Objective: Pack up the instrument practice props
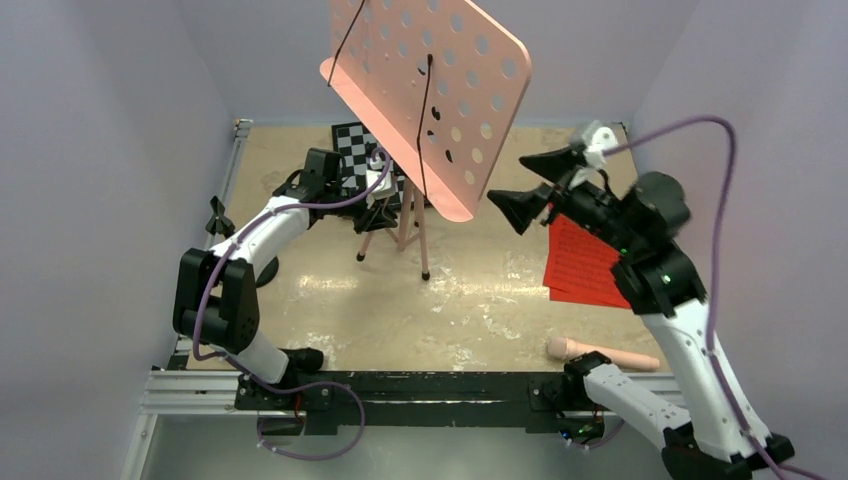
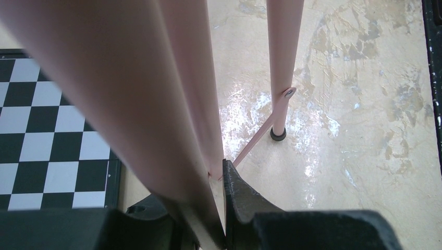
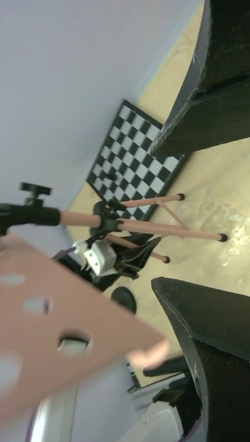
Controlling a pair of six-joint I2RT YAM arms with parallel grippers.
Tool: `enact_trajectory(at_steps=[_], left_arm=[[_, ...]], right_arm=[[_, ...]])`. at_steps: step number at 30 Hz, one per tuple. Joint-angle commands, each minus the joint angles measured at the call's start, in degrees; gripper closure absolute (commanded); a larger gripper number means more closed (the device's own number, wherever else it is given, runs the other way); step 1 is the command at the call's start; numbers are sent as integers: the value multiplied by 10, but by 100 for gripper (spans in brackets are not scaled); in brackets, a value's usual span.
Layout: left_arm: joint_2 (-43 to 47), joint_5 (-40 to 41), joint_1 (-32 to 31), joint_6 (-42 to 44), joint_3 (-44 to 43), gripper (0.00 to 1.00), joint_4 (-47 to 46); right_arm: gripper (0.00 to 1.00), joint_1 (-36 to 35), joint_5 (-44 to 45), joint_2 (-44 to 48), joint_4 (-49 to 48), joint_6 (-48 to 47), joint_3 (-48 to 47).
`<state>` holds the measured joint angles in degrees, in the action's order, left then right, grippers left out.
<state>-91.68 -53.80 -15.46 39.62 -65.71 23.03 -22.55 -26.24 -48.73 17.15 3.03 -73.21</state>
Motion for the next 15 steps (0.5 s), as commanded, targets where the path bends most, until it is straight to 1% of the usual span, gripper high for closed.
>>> enact_trajectory(at_steps=[1,3,5,6,9,11,15], left_arm=[[-7,36,-1,-55,23,100,139],[-9,34,-1,-53,24,100,141],[-11,31,-1,-52,24,100,145],[-11,31,-1,-51,25,100,146],[-11,31,-1,-39,25,100,157],[-12,32,-1,-33,24,100,163],[-13,37,-1,-32,19,100,167]], right_arm=[[15,5,-21,-104,-112,30,43],[19,5,-40,-158,-162,73,29],[26,5,-82,-209,-226,104,5],[27,0,-103,-228,-250,111,-7],[31,-14,-158,-280,-267,112,-47],[33,-16,-178,-305,-288,143,-64],[34,-21,-191,-331,-345,189,-71]])
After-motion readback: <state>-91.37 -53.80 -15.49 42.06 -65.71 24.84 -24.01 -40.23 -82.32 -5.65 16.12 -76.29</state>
